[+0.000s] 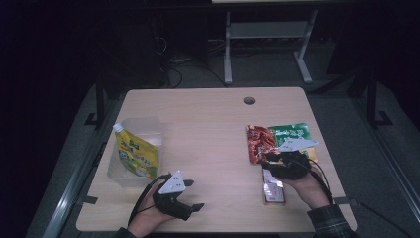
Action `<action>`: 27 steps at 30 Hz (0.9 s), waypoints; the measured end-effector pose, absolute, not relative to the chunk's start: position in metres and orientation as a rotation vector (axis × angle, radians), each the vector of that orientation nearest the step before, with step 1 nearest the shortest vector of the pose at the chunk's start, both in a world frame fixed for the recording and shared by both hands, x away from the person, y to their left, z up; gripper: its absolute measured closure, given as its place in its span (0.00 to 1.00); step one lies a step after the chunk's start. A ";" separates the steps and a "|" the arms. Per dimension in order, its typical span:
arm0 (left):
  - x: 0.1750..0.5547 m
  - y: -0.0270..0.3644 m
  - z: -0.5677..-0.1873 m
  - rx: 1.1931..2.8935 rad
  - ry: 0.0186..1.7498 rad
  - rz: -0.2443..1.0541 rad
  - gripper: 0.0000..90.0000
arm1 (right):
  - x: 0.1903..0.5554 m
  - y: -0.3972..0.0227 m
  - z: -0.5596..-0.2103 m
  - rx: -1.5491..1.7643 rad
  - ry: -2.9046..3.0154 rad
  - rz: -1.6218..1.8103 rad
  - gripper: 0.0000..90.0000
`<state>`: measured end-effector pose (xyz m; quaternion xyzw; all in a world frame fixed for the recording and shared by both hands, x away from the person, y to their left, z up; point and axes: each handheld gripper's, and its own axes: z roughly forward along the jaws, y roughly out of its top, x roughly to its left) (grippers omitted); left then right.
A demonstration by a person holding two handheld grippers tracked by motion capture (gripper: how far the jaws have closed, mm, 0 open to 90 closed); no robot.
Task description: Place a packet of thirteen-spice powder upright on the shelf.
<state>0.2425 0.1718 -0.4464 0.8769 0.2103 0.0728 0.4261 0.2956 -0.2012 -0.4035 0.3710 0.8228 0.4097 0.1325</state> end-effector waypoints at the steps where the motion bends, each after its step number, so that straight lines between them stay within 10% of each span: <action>1: 0.243 0.171 -0.446 2.192 0.526 0.178 0.20 | 0.295 -0.206 -0.405 1.093 2.374 1.177 0.74; 9: 0.249 0.164 -0.446 2.197 0.492 0.165 0.21 | 0.292 -0.236 -0.419 1.210 2.325 1.057 1.00; 27: 0.258 0.156 -0.448 2.202 0.479 0.154 0.21 | 0.297 -0.249 -0.457 1.373 2.437 0.914 1.00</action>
